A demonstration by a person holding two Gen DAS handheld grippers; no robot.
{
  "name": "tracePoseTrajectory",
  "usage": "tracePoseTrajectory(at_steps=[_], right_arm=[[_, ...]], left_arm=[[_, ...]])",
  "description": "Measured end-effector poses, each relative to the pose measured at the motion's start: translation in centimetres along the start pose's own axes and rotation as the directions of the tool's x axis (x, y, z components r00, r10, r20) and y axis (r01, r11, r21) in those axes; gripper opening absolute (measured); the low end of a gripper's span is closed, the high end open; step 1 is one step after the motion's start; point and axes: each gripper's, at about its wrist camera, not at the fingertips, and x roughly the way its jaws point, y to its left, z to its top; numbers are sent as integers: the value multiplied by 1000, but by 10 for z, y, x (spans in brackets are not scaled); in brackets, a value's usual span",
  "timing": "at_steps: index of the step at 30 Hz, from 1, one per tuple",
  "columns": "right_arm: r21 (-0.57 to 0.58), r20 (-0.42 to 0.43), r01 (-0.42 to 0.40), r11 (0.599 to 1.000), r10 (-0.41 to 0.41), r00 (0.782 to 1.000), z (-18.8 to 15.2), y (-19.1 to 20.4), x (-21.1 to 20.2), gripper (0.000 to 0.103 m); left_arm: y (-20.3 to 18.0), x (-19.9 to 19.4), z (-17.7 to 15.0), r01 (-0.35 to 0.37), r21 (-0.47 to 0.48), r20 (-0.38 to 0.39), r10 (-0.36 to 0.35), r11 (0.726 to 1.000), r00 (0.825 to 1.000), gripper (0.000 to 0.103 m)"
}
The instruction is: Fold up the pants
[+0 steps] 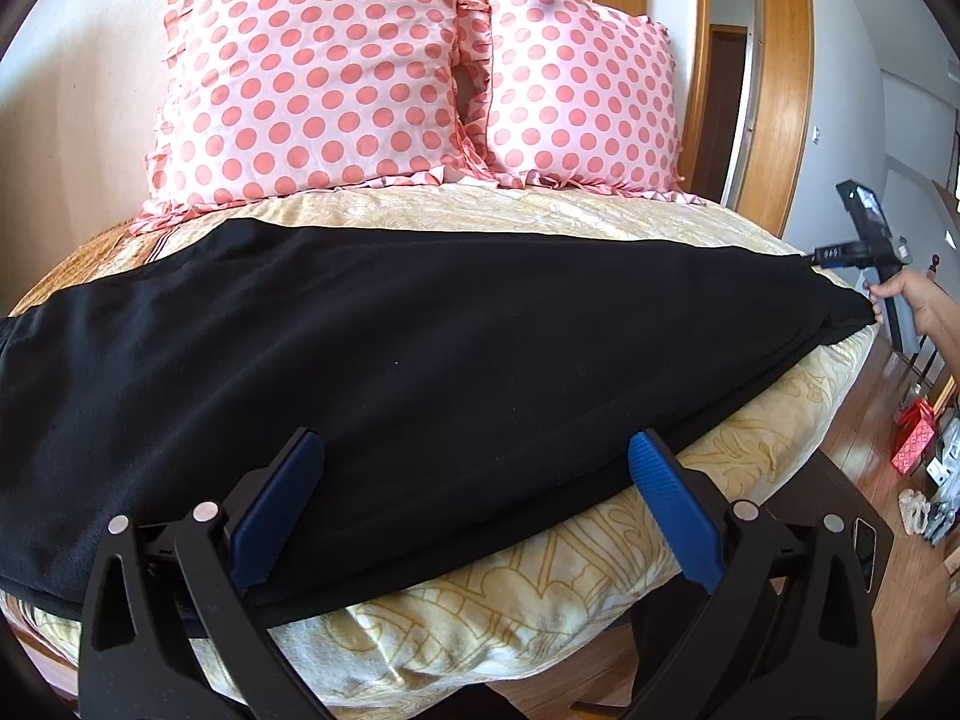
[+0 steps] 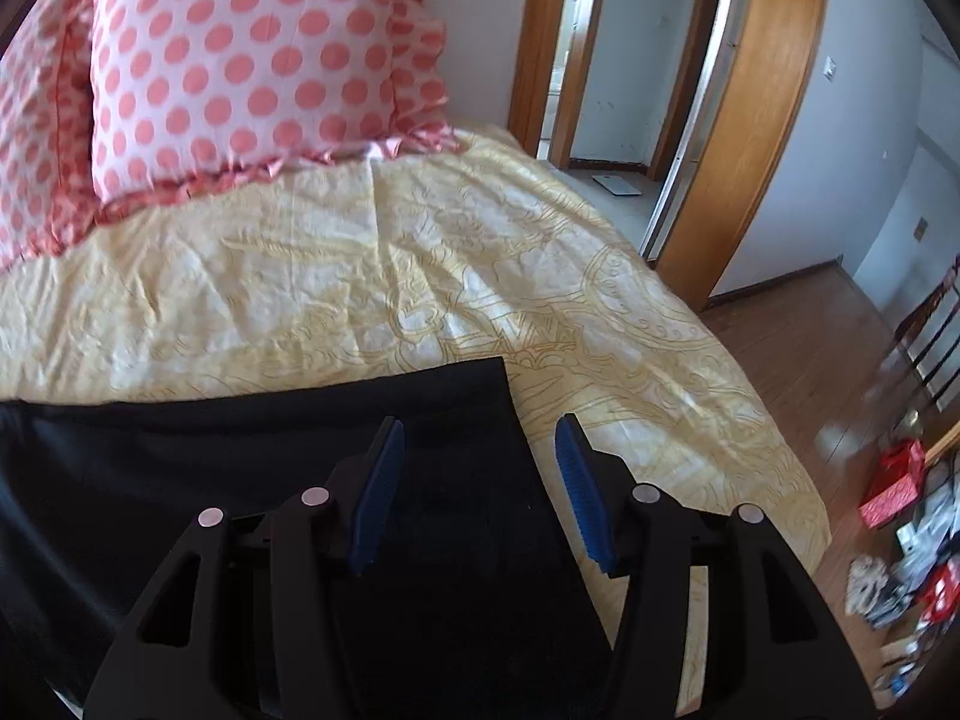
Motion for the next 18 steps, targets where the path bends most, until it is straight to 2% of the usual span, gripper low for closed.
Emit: tracePoseTrajectory(at_steps=[2,4,7,11,14,18], right_arm=[[18,12,-47,999,47,999,-3,-5,3,47],[42,23,-100,994,99,995,-5,-11,2,21],[29,48,-92,995,91,995,-7,-10,-3,13],[-26,122,-34,999,36,992,-10,-1,-16,10],[-33,163,-14,999,19,986,0,1,-19,10],[-56,157,5,998,3,988,16,5,-12,10]], left_arm=[[0,1,0,-6,0,-1,6,1000,1000,101],[-1,2,1,-13,3,-2,13,1000,1000,101],[-2,3,1,-25,6,-5,25,1000,1000,101],[-2,5,2,-33,8,-9,33,999,999,101],[-3,7,3,-39,12,-13,39,999,999,101],[-3,8,4,-47,10,-14,47,999,999,101]])
